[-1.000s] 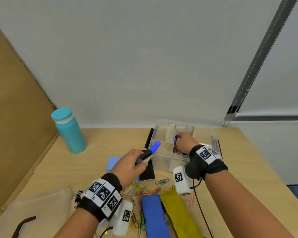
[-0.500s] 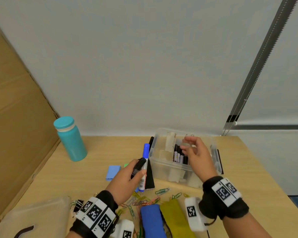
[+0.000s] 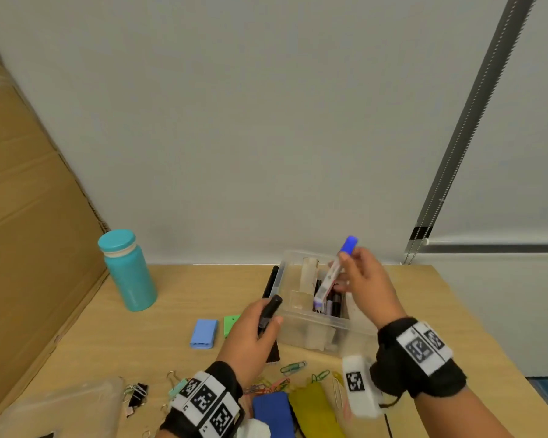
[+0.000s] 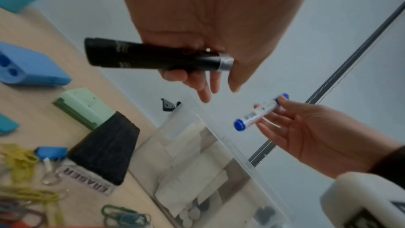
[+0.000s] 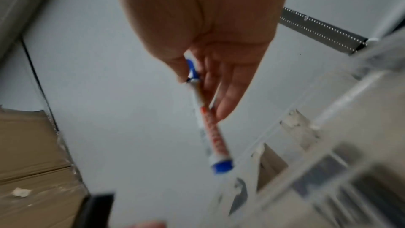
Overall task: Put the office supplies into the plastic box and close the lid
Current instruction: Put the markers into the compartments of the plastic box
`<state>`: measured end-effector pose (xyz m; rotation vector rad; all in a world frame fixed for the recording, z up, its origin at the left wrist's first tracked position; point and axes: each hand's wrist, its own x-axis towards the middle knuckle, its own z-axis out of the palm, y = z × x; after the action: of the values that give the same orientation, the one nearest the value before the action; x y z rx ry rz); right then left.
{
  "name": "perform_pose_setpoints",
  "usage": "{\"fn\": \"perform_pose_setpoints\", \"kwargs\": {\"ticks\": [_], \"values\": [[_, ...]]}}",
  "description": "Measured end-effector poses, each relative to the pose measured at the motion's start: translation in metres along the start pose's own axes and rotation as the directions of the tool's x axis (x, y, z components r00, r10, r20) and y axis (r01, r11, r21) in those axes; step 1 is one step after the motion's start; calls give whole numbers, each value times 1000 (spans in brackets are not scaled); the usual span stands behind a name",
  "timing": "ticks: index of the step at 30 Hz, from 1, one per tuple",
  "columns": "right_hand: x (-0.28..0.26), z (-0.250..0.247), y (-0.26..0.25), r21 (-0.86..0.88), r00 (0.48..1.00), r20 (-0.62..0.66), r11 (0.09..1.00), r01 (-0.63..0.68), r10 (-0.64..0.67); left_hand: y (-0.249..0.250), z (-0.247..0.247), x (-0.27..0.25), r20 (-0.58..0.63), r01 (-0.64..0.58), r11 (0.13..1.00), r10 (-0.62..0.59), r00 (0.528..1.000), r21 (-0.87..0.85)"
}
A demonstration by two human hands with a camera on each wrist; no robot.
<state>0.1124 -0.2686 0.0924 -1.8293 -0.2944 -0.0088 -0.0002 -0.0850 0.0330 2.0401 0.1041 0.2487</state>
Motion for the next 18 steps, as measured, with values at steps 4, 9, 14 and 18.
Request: {"fn": "perform_pose_setpoints", "kwargs": {"ticks": [4,9,14,18], "values": [[44,3,13,-502,988,-108,852,-147,107,-5,-9,-2,-58,66,994,-72,996,-85],[65,27,13,-803,942,-19,556,-214,336,-9,-20,-10,-51,68,997,-70,996,-40],[62,36,7,-867,912,62,475,-153,406,-12,-26,-20,-25,66,998,-65,998,10],[50,16,28,-609,961,-3,762,-220,276,-20,-25,-27,41,131,991,-131,990,6]]}}
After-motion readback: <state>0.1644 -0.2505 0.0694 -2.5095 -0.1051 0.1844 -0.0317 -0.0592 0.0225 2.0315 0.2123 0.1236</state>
